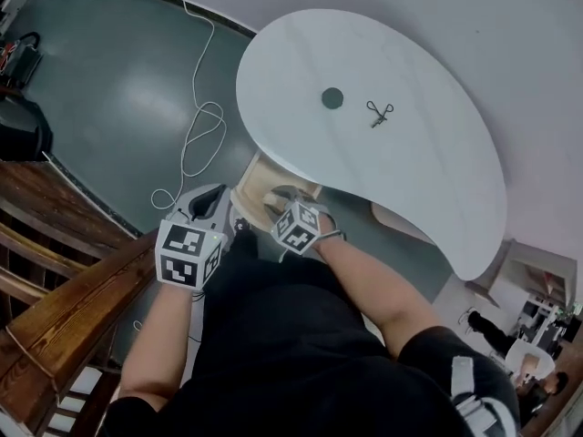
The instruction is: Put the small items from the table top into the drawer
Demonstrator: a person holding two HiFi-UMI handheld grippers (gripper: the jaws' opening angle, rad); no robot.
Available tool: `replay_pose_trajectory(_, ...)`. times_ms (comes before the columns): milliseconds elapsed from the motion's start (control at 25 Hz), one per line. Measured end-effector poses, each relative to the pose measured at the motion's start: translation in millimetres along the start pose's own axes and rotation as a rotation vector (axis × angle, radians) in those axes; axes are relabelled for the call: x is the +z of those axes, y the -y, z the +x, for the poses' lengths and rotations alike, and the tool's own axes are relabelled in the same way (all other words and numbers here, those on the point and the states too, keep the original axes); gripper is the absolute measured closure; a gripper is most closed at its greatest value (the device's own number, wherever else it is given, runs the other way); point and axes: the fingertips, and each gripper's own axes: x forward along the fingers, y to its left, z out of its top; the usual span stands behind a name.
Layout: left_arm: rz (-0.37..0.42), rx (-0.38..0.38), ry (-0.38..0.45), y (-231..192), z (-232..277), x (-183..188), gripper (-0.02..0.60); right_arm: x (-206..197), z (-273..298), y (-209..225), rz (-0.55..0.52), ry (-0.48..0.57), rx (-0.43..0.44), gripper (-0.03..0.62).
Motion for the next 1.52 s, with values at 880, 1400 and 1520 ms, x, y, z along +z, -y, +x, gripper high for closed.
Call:
replay_pose_trajectory(880, -0.129, 0.033, -0.076, -22.6, -6.6, -54.9, 0.566, -45.6, 127.6, 52.0, -0.009, -0.207, -0.107, 0.408)
replay_pose_trajectory(1400, -0.096, 0.038, -0.021, -20.4, -4.9, -30.0, 0.566, -30.0, 76.3, 33.7, 0.026, -0.143, -0.086, 0.396)
replay_pose_trajectory(1520, -0.082, 0.042, -0.017, -17.9, -3.0, -24.1, 0.566, -13.4, 50.5, 26.5, 0.025, -0.086, -0.072, 0.398)
